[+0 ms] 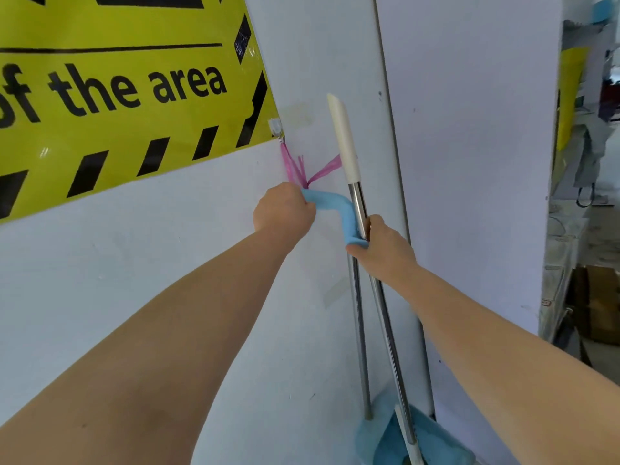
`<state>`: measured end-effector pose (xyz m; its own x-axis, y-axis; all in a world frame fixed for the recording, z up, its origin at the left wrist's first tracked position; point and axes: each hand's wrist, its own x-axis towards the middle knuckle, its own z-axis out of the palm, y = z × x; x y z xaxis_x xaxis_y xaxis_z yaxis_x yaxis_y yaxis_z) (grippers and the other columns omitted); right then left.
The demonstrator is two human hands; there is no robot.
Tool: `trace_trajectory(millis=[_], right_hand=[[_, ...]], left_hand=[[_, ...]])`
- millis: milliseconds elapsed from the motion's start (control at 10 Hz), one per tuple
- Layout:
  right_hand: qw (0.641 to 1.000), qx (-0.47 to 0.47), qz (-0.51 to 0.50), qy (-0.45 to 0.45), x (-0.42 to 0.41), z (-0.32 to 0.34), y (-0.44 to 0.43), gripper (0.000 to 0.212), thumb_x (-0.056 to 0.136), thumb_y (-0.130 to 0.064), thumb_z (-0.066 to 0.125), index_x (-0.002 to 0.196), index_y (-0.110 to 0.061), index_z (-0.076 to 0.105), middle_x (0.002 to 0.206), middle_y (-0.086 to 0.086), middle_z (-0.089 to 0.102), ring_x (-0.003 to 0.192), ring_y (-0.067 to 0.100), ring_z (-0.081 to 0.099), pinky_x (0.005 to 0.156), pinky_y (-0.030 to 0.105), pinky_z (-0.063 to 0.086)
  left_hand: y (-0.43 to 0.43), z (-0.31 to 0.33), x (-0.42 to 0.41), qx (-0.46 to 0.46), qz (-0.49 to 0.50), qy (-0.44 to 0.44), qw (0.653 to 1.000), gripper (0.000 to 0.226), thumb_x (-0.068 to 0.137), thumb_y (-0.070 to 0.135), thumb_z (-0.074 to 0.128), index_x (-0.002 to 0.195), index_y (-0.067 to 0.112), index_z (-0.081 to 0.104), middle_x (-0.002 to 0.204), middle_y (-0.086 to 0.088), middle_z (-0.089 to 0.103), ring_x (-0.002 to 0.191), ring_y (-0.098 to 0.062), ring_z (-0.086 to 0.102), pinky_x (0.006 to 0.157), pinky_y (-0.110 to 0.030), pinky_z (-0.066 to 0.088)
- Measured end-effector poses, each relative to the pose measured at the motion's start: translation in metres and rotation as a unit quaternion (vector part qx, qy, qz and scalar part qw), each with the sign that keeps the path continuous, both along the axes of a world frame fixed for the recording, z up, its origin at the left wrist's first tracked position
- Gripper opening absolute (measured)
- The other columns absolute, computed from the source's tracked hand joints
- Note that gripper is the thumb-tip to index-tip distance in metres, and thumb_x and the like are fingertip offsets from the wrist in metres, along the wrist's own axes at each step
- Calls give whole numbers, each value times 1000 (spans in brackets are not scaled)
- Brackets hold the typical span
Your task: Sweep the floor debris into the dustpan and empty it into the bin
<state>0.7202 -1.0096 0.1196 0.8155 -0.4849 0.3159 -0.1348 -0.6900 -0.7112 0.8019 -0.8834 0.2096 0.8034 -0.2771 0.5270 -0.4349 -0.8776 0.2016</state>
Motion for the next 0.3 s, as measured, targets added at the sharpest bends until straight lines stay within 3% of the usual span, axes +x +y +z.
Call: trace_trajectory(millis=[100,200,300], right_hand=[[1000,30,8,5,-6,-13,3,65,90,-27,67,142,-11,31,108,5,61,91,23,62,76,33,50],[998,53,-3,38,-16,-28,11,79,89,-22,68,151,-8,21,109,6,59,96,23,60,84,36,51],[995,67,-34,69,-24,-43,19,79,91,-22,67,152,-6,19,127,12,55,114,27,57,93,36,48]], left_hand=[[8,-19,-10,33,-24,28,999,20,87,23,54,98,10,64,90,-7,65,80,-25,62,58,-27,40],[17,-36,-19,60,-49,64,995,10,83,18,52,84,12,60,86,-6,67,79,-25,66,56,-26,41],[22,-49,-21,66,-83,99,989,14,84,18,53,90,12,63,85,-4,68,77,-23,67,65,-28,52]])
